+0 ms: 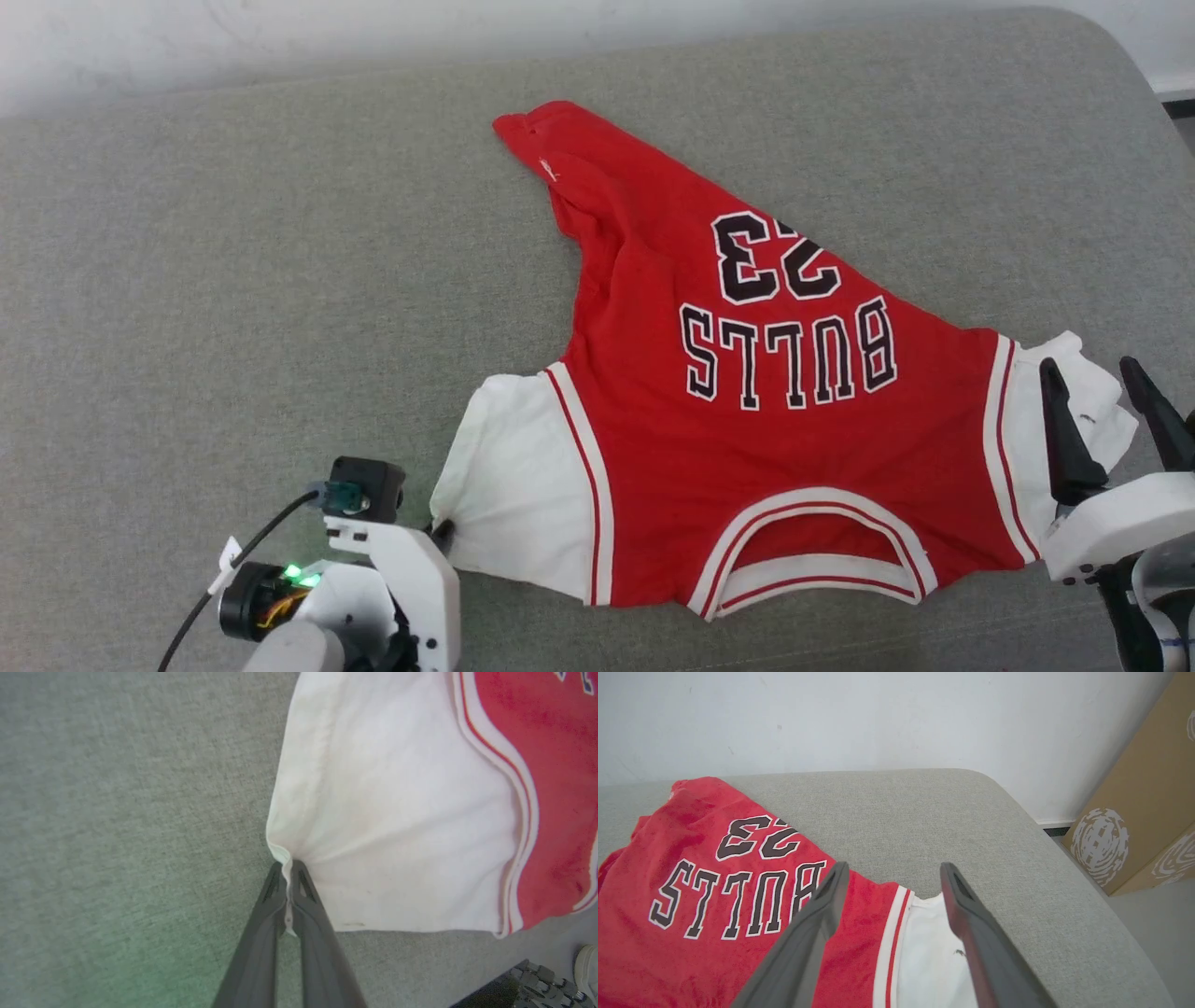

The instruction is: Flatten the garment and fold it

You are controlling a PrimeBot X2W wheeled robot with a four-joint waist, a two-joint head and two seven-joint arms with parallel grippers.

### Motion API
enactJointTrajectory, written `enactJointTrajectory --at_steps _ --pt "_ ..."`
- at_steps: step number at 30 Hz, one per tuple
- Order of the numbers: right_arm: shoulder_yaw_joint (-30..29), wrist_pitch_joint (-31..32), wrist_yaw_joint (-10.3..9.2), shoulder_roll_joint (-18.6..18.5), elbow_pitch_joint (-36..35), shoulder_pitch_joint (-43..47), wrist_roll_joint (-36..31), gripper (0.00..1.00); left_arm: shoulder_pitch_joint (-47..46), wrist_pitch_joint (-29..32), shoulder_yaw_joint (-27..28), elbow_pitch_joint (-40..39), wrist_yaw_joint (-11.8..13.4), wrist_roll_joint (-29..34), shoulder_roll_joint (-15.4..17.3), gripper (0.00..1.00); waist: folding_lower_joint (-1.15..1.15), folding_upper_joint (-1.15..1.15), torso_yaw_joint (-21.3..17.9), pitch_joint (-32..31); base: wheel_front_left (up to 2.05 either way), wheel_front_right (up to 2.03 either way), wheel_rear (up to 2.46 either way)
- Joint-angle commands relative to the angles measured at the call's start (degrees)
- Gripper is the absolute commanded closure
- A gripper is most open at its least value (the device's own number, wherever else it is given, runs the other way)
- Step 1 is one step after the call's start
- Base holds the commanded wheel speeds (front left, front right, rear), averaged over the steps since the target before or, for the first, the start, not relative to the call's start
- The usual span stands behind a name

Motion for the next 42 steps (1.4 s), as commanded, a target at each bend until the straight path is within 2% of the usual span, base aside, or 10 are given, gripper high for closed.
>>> enactJointTrajectory --at_steps 1,6,12,15,24,31,37,38,39,42 --pt "-0.2 -0.4 -0.08 -0.3 0.2 0.5 -0.9 0.00 2.8 1.6 -2.0 2.6 -0.5 -0.8 -1.4 1.00 0.00 0.00 0.3 -0.5 0.00 0.00 0.00" --pt "0.7 2.1 -0.08 -1.8 1.1 1.8 -1.6 0.00 2.2 -6.1 2.0 -0.5 1.9 -0.9 -1.7 1.00 0.00 0.00 1.7 -2.5 0.00 0.00 0.00" --pt "2.5 12.3 -0.08 -6.1 2.0 6.8 0.2 0.00 2.8 -11.9 5.9 -7.1 4.9 -1.0 -1.8 1.00 0.00 0.00 4.1 -4.1 0.00 0.00 0.00" --pt "1.8 16.0 -0.08 -8.0 1.8 7.8 1.4 0.00 3.5 -12.4 7.2 -10.6 6.1 -0.6 -0.9 1.00 0.00 0.00 5.2 -3.7 0.00 0.00 0.00" --pt "-1.3 26.2 -0.08 -8.4 4.2 8.4 3.0 0.00 5.4 -12.4 8.3 -16.4 8.1 -0.7 -0.7 1.00 0.00 0.00 7.9 -1.9 0.00 0.00 0.00" --pt "-4.1 26.7 -0.08 -8.3 10.3 6.3 0.5 0.00 5.4 -12.2 6.9 -17.2 8.1 -0.7 -1.4 1.00 0.00 0.00 9.3 0.1 0.00 0.00 0.00" --pt "-3.9 27.3 -0.08 -6.3 15.3 4.4 1.5 0.00 4.6 -11.7 6.1 -17.2 7.9 -0.5 -1.3 1.00 0.00 0.00 9.6 1.3 0.00 0.00 0.00" --pt "-3.2 27.4 -0.08 -6.1 15.8 4.3 2.2 0.45 4.6 -11.7 6.1 -17.2 7.8 -0.6 -1.2 1.00 0.00 0.00 9.5 1.4 0.00 0.00 0.00" --pt "-2.2 27.3 -0.08 -6.2 16.2 4.2 2.9 0.97 4.5 -11.6 6.0 -17.1 7.8 -0.6 -1.2 1.00 0.00 0.00 9.5 1.4 0.00 0.00 0.00" --pt "0.1 27.1 -0.08 -6.9 16.7 4.1 4.5 1.00 4.4 -11.4 6.0 -16.7 7.8 -0.8 -1.0 1.00 0.00 0.00 9.0 0.9 0.00 0.00 0.00"
